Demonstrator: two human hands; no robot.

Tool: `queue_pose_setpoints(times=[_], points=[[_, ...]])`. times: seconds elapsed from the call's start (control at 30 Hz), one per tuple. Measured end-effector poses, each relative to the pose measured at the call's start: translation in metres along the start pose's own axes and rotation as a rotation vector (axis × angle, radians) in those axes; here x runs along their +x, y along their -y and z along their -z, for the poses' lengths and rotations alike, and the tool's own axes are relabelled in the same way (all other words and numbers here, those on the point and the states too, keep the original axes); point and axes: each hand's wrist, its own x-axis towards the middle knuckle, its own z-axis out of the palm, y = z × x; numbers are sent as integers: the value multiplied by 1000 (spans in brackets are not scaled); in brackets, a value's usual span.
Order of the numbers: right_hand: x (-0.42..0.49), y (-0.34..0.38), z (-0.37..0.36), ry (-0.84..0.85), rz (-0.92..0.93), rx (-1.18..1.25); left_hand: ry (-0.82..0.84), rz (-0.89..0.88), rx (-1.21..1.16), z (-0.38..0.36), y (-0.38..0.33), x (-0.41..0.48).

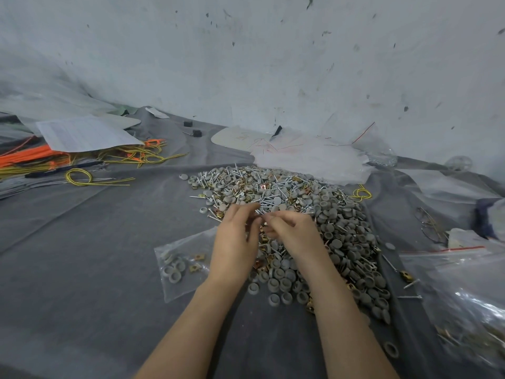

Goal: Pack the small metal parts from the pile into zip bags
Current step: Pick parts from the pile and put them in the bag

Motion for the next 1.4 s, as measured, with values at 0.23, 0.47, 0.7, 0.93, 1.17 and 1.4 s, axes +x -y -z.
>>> queue_pose_setpoints(times=[0.23,0.47,0.7,0.93,1.17,1.4], points=[[0,-2,0,-36,46,-41,52,-33,-4,-4,2,-3],[4,-7,2,-166,37,-51,82,-284,153,-7,-6,-8],[5,-12,5,-262,10,-166,358,-30,426,12,20,3],[5,-13,1,-240,32,-225,554,169,551,16,36,9],[3,-12,-8,-165,71,-247,398,106,479,20,33,4],[-1,-6,-16,-20,133,-254,299,71,412,20,31,0]])
